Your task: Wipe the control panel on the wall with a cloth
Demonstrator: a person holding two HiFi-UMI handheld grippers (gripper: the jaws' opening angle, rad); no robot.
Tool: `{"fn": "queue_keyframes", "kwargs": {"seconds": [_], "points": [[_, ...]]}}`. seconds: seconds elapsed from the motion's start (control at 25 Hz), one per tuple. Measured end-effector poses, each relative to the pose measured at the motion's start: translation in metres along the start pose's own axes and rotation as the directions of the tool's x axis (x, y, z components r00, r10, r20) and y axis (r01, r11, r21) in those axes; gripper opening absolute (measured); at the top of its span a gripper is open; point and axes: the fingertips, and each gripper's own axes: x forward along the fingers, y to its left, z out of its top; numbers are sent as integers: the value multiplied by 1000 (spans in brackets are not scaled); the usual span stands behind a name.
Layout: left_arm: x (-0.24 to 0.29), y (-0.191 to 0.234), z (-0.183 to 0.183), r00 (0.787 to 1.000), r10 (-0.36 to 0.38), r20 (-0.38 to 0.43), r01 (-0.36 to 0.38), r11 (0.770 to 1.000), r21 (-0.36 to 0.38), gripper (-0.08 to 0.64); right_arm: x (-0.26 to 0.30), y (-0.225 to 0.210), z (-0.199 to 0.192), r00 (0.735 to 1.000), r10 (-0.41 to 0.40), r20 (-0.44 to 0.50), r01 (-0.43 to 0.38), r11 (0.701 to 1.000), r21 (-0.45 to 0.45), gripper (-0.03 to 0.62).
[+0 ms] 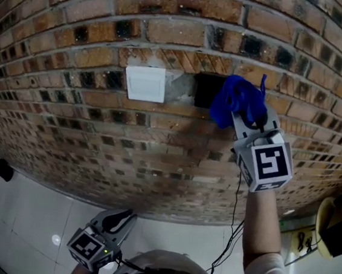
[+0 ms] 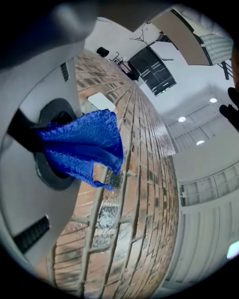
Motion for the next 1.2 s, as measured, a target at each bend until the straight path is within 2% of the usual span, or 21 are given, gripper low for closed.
{"fn": "queue_keyframes", "kwargs": {"seconds": [0.28, 0.52, 0.6, 0.72, 0.92, 1.2], "points": [[16, -14, 3, 999, -49, -2, 49, 999, 11, 51, -34, -57, -37, 988, -122, -91, 120, 992, -23, 89], [17, -18, 4, 998, -59, -1, 59, 998, 11, 51, -38, -64, -42, 990, -111, -81, 113, 993, 15, 89], [14, -15, 4, 999, -52, -4, 52, 999, 14, 51, -39, -52, -24, 993, -106, -48, 106, 994, 2, 89], [8, -11, 2, 999, -38, -6, 38, 999, 13, 51, -28, -14, 7, 999, -28, 36, 28, 1000, -12, 89], [-6, -4, 2, 1000, 2, -3, -2, 1000, 12, 51, 10, 49, 19, 994, 107, 39, -107, 994, 10, 89], [-18, 5, -4, 999, 38, -6, -38, 999, -3, 51, 40, 67, 18, 992, 120, 41, -121, 992, 23, 89]]}}
